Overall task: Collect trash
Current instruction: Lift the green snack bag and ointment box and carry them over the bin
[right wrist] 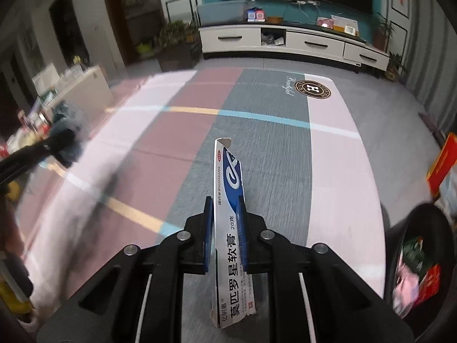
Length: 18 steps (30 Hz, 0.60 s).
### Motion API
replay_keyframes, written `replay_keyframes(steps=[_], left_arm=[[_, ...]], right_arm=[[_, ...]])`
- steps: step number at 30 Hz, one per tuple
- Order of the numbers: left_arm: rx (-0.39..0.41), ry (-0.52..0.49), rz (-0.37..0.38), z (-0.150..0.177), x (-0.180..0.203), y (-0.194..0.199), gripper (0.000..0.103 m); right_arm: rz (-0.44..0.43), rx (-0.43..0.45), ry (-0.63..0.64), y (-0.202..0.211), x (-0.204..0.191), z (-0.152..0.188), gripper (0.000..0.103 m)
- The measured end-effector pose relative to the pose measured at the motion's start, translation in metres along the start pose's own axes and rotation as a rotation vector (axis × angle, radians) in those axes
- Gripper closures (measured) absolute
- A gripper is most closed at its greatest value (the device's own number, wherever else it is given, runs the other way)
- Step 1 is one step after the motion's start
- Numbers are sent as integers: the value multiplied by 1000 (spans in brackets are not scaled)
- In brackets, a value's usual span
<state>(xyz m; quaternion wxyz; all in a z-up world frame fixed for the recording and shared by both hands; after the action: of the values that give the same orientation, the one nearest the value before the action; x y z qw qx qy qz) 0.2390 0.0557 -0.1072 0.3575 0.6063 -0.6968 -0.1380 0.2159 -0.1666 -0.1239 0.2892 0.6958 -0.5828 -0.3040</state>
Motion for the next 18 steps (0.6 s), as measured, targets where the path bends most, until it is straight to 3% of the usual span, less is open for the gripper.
replay_keyframes(steps=[8,18], left_arm=[[4,31,101,2,5,20,72],[-20,-59,92,26,52,17,72]], right_arm=[[-104,83,-157,33,-2,38,87],[-108,117,-224,55,16,54,87]])
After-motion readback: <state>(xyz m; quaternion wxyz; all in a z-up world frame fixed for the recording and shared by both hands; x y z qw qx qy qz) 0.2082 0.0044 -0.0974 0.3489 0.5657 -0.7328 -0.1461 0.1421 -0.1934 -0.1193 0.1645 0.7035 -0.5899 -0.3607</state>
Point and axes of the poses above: each gripper's, at about its wrist camera, not at the fingertips, and y roughly against the way its jaws point, x to its right, z to its underside, the point moved 3 cm from there along -y, roughly the way its jaws point, and after that the axes turned 6 degrees about y, right-handed, at the moved point
